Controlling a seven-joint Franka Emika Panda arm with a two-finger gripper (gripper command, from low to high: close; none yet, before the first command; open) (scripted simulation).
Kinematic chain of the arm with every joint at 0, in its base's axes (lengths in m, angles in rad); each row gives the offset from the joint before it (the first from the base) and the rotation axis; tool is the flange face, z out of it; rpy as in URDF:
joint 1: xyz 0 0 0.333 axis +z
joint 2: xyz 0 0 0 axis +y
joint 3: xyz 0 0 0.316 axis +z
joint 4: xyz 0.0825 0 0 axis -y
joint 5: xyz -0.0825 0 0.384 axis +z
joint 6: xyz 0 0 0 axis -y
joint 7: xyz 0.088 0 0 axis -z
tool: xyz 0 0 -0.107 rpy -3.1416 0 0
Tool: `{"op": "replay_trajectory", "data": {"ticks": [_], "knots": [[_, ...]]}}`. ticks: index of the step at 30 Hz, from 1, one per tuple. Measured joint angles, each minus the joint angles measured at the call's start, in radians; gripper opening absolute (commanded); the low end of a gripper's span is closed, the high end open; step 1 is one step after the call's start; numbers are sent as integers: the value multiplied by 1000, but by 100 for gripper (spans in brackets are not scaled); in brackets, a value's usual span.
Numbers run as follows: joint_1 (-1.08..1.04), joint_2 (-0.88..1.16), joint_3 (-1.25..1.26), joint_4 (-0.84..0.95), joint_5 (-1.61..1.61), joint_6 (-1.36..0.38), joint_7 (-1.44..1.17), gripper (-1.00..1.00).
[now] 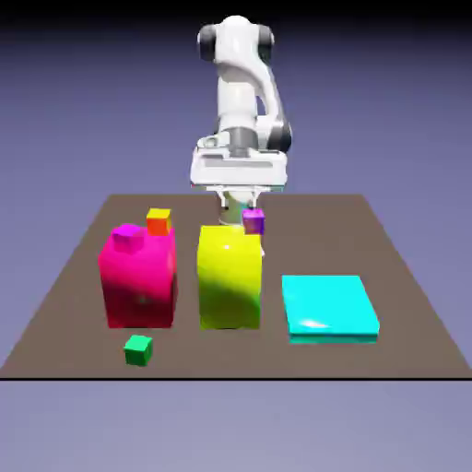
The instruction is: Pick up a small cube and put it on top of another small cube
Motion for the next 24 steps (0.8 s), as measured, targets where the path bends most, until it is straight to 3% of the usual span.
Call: {"op": "replay_trajectory", "data": {"ticks": [24], "knots": [[112, 870, -446, 660, 245, -710, -263, 0]]}}
